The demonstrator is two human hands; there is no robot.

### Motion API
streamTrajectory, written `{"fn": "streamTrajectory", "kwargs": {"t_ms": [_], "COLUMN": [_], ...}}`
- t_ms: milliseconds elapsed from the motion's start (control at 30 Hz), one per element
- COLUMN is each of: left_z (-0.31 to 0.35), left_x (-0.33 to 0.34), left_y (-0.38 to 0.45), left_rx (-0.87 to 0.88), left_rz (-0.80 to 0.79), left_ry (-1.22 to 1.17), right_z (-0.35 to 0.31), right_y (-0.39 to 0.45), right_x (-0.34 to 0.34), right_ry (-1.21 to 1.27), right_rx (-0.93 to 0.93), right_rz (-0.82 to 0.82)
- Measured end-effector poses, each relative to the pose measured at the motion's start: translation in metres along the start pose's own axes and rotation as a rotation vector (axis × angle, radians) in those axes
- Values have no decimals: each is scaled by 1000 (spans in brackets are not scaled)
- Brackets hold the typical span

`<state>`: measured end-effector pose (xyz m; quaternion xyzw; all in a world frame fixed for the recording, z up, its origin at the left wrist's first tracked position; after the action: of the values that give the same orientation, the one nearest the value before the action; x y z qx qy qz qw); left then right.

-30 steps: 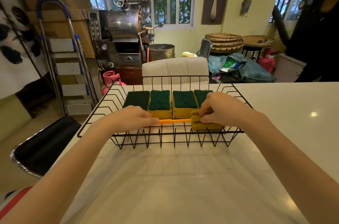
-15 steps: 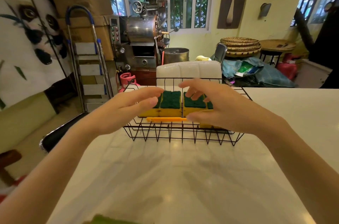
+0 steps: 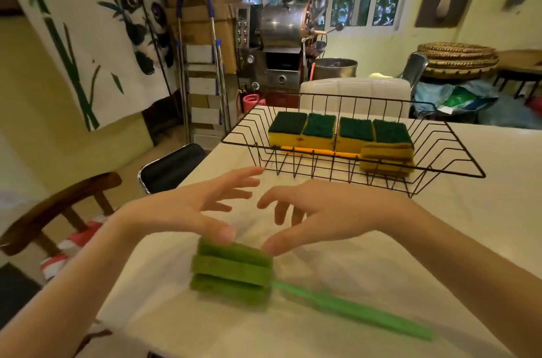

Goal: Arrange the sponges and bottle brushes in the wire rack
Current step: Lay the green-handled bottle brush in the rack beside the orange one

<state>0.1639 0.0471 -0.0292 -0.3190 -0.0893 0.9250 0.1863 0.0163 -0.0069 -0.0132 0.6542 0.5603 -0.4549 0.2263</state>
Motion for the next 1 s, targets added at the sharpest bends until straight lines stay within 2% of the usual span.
{"fn": "streamTrajectory", "kwargs": {"t_ms": [100, 233, 467, 600, 733, 800, 900, 1000], "left_z": [-11, -16, -12, 9, 43, 59, 78, 92], "left_x": [9, 16, 14, -6, -38, -47, -46, -39], "left_y": [-9, -12, 8, 21, 31, 37, 52, 71], "left_rx": [-36, -74, -122, -49, 149, 213, 198, 190], "left_rz": [-132, -229, -170, 6, 358, 462, 444, 270], "left_ry": [35, 173, 242, 203, -55, -113, -71, -41], "right_z": [-2, -5, -6, 11, 27, 35, 49, 62], "right_y": [7, 8, 14, 4, -24, -44, -68, -82], "right_x": [21, 29, 27, -6, -54, -78, -105, -118], "right_ry": [-24, 19, 75, 207, 363, 505, 772, 964], "right_rx": [-10, -46, -47, 29, 16, -31, -104, -159], "right_rz": [-88, -45, 27, 117, 358, 536, 812, 1023]}}
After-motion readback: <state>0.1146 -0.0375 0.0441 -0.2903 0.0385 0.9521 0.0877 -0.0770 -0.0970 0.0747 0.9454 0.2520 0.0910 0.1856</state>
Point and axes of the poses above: each hand's wrist, its own y-axis towards the middle knuckle, its own x-axis out of the palm, z = x × y, the point moved 4 cm from there along y, towards the middle knuckle, and after that the axes turned 7 degrees about -x, right-handed, at the moved point
